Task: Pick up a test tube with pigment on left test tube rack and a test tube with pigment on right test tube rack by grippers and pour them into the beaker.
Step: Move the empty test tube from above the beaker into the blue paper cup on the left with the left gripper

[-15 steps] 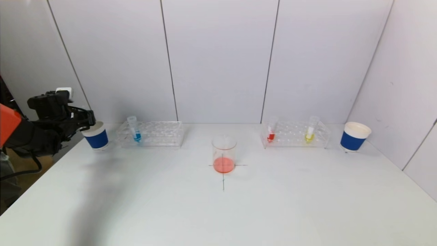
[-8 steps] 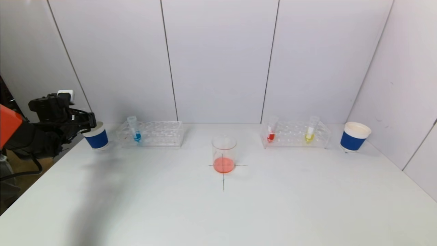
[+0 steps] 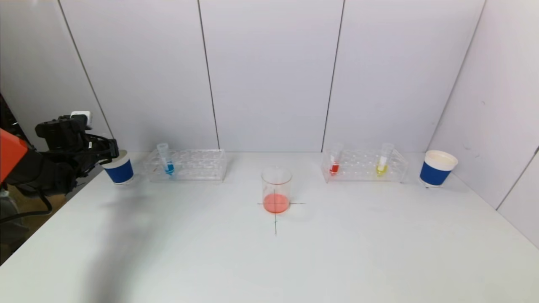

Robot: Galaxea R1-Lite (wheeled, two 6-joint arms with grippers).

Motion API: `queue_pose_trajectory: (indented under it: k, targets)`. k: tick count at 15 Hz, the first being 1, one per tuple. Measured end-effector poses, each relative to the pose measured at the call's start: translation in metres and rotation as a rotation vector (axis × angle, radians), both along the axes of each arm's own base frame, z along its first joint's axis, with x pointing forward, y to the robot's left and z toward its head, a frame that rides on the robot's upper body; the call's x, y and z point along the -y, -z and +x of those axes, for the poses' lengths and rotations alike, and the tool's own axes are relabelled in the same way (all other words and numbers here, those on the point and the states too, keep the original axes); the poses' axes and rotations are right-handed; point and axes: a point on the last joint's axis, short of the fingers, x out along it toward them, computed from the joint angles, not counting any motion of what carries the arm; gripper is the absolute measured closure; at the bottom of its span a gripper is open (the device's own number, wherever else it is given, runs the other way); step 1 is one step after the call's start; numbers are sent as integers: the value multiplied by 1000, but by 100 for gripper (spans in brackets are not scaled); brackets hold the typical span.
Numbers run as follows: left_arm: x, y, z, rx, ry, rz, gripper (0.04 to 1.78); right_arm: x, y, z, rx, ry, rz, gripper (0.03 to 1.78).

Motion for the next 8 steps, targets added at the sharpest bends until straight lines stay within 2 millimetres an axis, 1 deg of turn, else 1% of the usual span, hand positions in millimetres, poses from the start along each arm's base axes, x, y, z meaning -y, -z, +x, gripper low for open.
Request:
queue_pose_trajectory:
  k: [3,5,6,8]
  targets:
    - [0,-1,0,8,-1,2,135,0,0,0,0,0,0,4]
    - [0,-3,1,45,-1,15,127,0,0,0,0,0,0,4]
    - [0,-3,1,53,0,18,119,0,0,0,0,0,0,4]
    - [0,-1,1,52,1,17,93,0,0,0,0,0,0,4]
